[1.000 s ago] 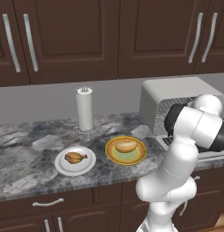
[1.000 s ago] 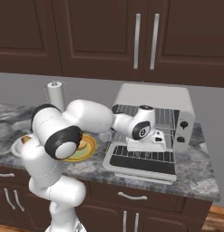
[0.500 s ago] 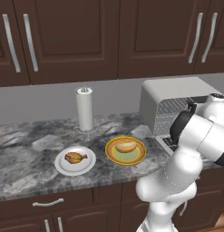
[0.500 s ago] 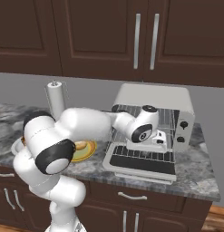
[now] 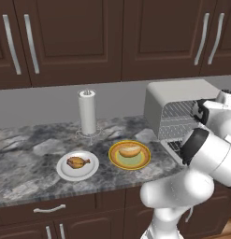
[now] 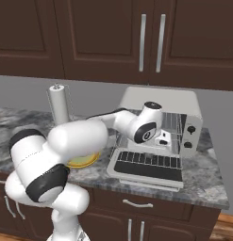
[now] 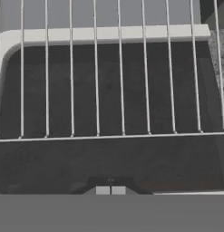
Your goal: Open the toaster oven door. Place the hotdog bun on the top rack in the toaster oven and place the chicken drumstick on the bottom rack.
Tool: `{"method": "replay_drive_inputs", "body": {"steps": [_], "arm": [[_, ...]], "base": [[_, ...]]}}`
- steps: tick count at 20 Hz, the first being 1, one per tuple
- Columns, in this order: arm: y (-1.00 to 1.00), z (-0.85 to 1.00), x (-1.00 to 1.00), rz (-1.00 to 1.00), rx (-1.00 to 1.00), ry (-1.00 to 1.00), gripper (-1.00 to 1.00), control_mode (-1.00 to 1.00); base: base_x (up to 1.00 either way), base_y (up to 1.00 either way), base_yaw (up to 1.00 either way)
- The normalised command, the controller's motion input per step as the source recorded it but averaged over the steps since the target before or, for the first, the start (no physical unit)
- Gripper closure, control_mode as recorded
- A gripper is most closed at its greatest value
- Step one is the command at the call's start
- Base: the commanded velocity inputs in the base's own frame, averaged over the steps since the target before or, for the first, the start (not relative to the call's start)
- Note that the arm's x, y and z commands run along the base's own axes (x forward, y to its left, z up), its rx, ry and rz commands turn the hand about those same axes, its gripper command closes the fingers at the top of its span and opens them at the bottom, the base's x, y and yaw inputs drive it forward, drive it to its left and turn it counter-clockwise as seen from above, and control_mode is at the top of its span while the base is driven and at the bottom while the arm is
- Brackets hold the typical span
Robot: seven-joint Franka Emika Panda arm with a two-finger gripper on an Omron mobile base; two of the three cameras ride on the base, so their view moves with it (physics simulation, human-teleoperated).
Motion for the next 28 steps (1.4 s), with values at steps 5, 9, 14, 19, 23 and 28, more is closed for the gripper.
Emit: {"method": "replay_drive_inputs", "body": {"steps": [5, 9, 14, 19, 23, 28], "arm": [[0.40, 0.12, -0.31, -0.09, -0.01, 0.00, 1.00, -1.00], [0.44, 0.10, -0.25, -0.17, 0.00, 0.05, 1.00, -1.00], [0.43, 0.09, -0.25, -0.18, 0.00, 0.08, 1.00, -1.00], [0.46, 0.07, -0.26, -0.17, 0.00, 0.05, 1.00, -1.00], [0.54, 0.05, -0.23, -0.17, 0.00, 0.03, 1.00, -1.00], [0.60, 0.03, -0.18, -0.14, -0.01, 0.01, 1.00, -1.00]], "base": [[0.00, 0.00, 0.00], [0.00, 0.00, 0.00], [0.00, 0.00, 0.00], [0.00, 0.00, 0.00], [0.00, 0.00, 0.00], [0.00, 0.00, 0.00]]}}
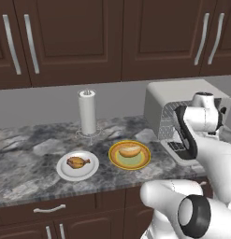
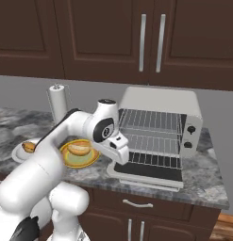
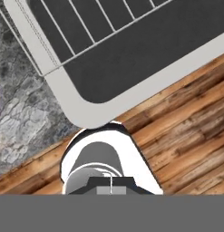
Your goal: Open the toaster oven door. Place the hotdog bun on the top rack in the toaster oven and place the chicken drumstick on the bottom rack.
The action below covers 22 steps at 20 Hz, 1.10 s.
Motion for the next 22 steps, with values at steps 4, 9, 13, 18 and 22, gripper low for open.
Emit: {"method": "replay_drive_inputs", "body": {"steps": [4, 9, 13, 18, 22], "arm": [[0.65, 0.01, -0.08, -0.10, -0.04, 0.00, -1.00, -1.00], [0.70, 0.00, 0.01, -0.01, -0.13, 0.00, -1.00, -1.00], [0.70, 0.01, 0.03, 0.01, -0.16, 0.00, -1.00, -1.00], [0.67, 0.05, 0.07, 0.01, -0.15, 0.00, -1.00, -1.00], [0.56, 0.13, 0.09, 0.07, -0.08, 0.00, -1.00, -1.00]], "base": [[0.00, 0.00, 0.00], [0.00, 0.00, 0.00], [0.00, 0.00, 0.00], [0.00, 0.00, 0.00], [0.00, 0.00, 0.00]]}}
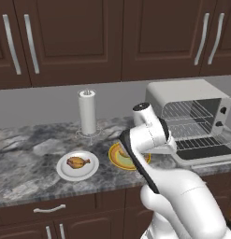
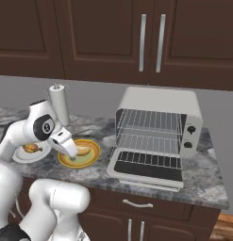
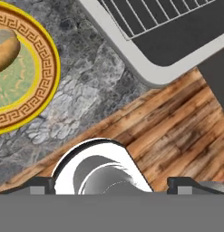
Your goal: Open the toaster oven door. Place the hotdog bun on the top rack in the toaster oven and place the chicken drumstick on the bottom rack.
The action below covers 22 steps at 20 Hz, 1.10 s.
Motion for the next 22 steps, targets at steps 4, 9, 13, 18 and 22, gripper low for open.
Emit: {"method": "replay_drive_inputs", "body": {"steps": [4, 9, 13, 18, 22], "arm": [[0.47, 0.13, 0.12, 0.13, -0.03, 0.00, -1.00, -1.00], [0.36, 0.08, 0.10, 0.29, 0.00, -0.02, -1.00, -1.00], [0.20, 0.04, 0.07, 0.42, 0.00, 0.00, -1.00, -1.00], [0.14, 0.05, 0.04, 0.45, 0.03, 0.00, -1.00, -1.00], [0.12, 0.02, 0.05, 0.41, 0.10, 0.00, -1.00, -1.00]], "base": [[0.00, 0.00, 0.00], [0.00, 0.00, 0.00], [0.00, 0.00, 0.00], [0.00, 0.00, 0.00], [0.00, 0.00, 0.00]]}}
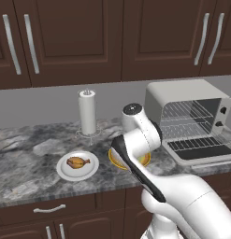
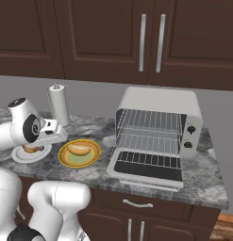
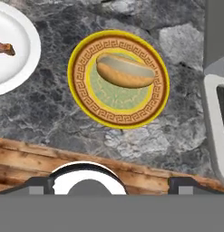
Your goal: Open the toaster oven door. Place the hotdog bun on the top rack in the toaster oven and place the chicken drumstick on the bottom rack.
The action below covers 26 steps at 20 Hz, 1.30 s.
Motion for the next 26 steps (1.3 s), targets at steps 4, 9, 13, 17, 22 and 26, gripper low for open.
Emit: {"method": "replay_drive_inputs", "body": {"steps": [4, 9, 13, 17, 22, 26], "arm": [[0.25, 0.01, 0.00, 0.36, 0.11, 0.00, -1.00, -1.00], [0.41, 0.00, 0.13, 0.26, 0.06, -0.03, -1.00, -1.00], [0.50, 0.00, 0.27, 0.16, 0.03, 0.00, -1.00, -1.00], [0.55, 0.00, 0.37, 0.12, 0.00, 0.00, -1.00, -1.00], [0.45, -0.02, 0.26, 0.10, 0.00, 0.00, -1.00, -1.00], [0.49, -0.09, 0.24, 0.10, 0.00, 0.00, -1.00, -1.00]], "base": [[0.00, 0.00, 0.00], [0.00, 0.00, 0.00], [0.00, 0.00, 0.00], [0.00, 0.00, 0.00], [0.00, 0.00, 0.00], [0.00, 0.00, 0.00]]}}
